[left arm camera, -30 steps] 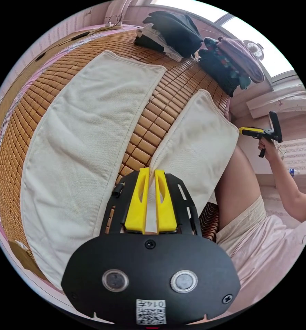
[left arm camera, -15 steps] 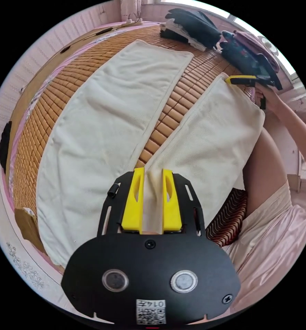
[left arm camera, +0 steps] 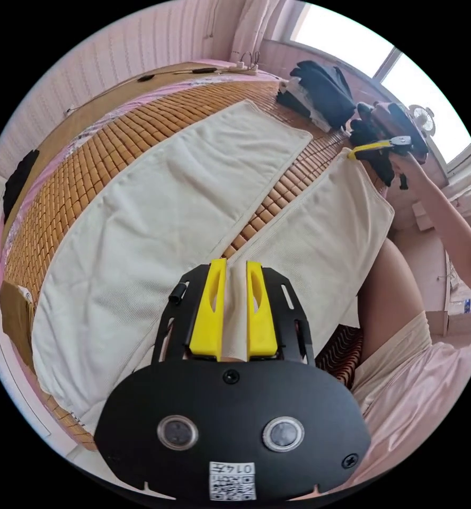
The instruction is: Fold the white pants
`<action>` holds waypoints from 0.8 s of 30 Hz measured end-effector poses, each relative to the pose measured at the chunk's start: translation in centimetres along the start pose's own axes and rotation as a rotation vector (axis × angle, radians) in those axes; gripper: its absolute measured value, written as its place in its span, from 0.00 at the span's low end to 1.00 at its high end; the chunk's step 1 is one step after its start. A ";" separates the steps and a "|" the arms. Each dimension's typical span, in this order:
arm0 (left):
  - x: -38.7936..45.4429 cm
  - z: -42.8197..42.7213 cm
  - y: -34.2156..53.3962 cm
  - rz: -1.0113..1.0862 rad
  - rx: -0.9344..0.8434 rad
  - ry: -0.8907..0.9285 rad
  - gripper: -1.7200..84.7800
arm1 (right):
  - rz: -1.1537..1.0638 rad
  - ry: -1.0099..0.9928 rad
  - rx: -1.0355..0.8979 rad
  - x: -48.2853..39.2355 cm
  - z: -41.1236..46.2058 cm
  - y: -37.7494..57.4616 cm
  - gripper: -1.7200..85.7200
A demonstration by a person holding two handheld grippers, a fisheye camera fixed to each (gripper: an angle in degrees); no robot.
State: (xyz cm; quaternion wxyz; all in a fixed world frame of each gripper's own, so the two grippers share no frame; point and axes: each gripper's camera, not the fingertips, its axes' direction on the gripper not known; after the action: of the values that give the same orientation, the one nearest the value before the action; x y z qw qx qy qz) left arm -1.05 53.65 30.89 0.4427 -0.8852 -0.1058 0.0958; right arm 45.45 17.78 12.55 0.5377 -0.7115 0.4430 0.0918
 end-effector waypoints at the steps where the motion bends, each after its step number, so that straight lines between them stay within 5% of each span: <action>1: -0.4 -0.7 0.6 -0.018 0.024 -0.001 0.10 | -0.018 0.018 -0.035 -0.9 0.6 -1.7 0.09; 7: -8.2 -5.4 8.5 -0.293 0.076 -0.095 0.10 | 0.016 0.131 -0.194 -1.3 -0.2 -4.9 0.03; 15: -16.7 -5.0 17.1 -0.593 0.044 -0.103 0.10 | -0.044 -0.108 0.105 -6.3 2.5 -8.8 0.02; 17: -17.1 -4.4 17.9 -0.619 0.030 -0.097 0.10 | -0.085 0.013 -0.062 -8.0 6.2 -9.7 0.02; 19: -17.0 -4.8 18.8 -0.618 0.050 -0.121 0.10 | -0.085 0.121 -0.012 -7.9 6.5 -8.7 0.02; 24: -17.4 -5.8 20.9 -0.569 0.035 -0.136 0.10 | 0.043 -0.023 -0.051 -4.7 5.3 -8.7 0.02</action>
State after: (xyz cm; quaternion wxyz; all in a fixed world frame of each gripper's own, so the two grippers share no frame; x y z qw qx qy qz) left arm -14.11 32.26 18.82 0.4588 -0.8037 -0.3778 0.0287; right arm 50.85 25.04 19.26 0.5223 -0.7142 0.4495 0.1227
